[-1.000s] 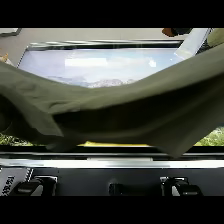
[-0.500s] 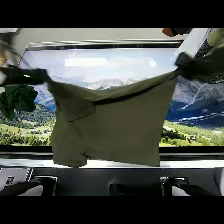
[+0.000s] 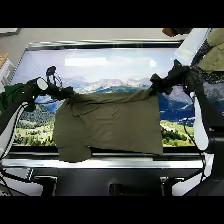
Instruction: Fold the clothes and pants, and hang the long-sleeved shirts on hangers.
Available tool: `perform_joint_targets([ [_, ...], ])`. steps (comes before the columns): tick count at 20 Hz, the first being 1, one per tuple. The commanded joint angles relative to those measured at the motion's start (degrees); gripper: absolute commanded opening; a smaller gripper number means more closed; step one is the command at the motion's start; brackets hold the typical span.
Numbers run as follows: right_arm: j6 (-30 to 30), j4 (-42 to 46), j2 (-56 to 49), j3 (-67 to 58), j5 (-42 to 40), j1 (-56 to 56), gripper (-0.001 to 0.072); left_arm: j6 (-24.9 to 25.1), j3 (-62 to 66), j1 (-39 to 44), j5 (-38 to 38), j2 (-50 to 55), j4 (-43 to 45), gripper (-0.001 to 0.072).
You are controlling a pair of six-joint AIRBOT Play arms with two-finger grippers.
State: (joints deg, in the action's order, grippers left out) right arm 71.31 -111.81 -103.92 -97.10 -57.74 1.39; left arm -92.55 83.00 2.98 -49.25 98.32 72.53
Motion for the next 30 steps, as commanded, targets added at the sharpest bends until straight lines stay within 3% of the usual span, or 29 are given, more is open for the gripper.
perform_joint_targets([
  [1, 2.89, -1.66, 0.39, -0.07, -3.93, 1.60, 0.0488, 0.02, 2.01, -2.47, -4.35, 0.11, -0.28, 0.0647],
  [7, 23.96, -1.38, 13.94, 1.79, -25.97, 14.82, 0.0515, 4.39, 4.74, -14.71, -24.20, -11.02, 0.13, 0.0644],
  [9, 25.05, -3.06, 20.11, 9.53, -27.78, 20.02, 0.0515, 2.38, 2.45, -19.10, -27.56, -15.04, -0.07, 0.0642],
  [15, 27.54, -3.30, 39.78, 51.84, -25.22, 23.65, 0.0547, 2.56, -14.80, -27.17, -24.96, -26.56, -0.09, 0.0641],
  [18, 28.37, -3.04, 44.17, 64.63, -22.05, 23.65, 0.0546, 2.56, -18.91, -27.54, -24.63, -27.19, -0.09, 0.0642],
  [22, 29.07, -3.15, 44.50, 71.21, -17.29, 23.65, 0.0546, 2.56, -20.06, -27.43, -24.65, -27.12, -0.09, 0.0642],
  [30, 30.18, -10.27, 41.13, 71.47, -12.46, 23.65, 0.0532, 2.51, -20.09, -27.54, -24.74, -27.08, -0.13, 0.0642],
])
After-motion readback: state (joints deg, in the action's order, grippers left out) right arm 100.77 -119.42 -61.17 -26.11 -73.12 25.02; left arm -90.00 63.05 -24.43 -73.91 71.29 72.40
